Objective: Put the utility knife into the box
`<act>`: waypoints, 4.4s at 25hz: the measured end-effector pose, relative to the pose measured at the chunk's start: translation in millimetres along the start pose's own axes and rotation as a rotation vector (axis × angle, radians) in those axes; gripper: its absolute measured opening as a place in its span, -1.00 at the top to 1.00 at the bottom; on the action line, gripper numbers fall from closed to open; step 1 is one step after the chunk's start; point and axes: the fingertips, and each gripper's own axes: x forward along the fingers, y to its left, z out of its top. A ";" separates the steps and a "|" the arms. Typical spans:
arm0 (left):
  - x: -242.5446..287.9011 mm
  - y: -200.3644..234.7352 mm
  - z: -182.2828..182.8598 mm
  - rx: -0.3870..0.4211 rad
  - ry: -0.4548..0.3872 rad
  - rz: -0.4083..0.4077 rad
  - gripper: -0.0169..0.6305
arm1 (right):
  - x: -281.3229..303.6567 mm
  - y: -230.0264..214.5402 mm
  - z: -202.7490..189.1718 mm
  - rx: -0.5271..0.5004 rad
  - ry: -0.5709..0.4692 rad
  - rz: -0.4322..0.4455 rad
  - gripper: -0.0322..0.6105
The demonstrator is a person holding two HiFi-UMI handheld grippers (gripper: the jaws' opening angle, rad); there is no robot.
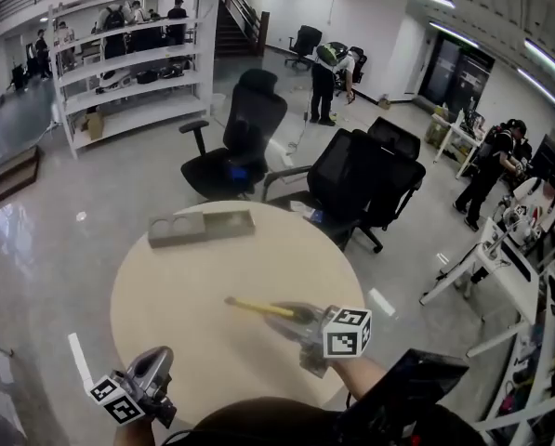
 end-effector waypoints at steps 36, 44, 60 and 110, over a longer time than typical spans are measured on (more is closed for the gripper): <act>188.0 167.3 12.9 0.142 -0.022 0.199 0.95 | 79.0 -287.9 54.6 0.178 0.073 0.038 0.62; 228.8 276.5 23.5 0.257 -0.013 0.270 0.95 | 180.5 -401.3 66.3 0.184 0.170 0.026 0.62; 325.5 378.7 -8.8 0.394 -0.035 0.185 0.95 | 315.3 -532.0 12.8 0.238 0.503 0.016 0.62; 337.2 409.3 -7.1 0.468 0.031 0.213 0.95 | 339.9 -531.5 -30.2 -0.081 0.787 -0.072 -0.37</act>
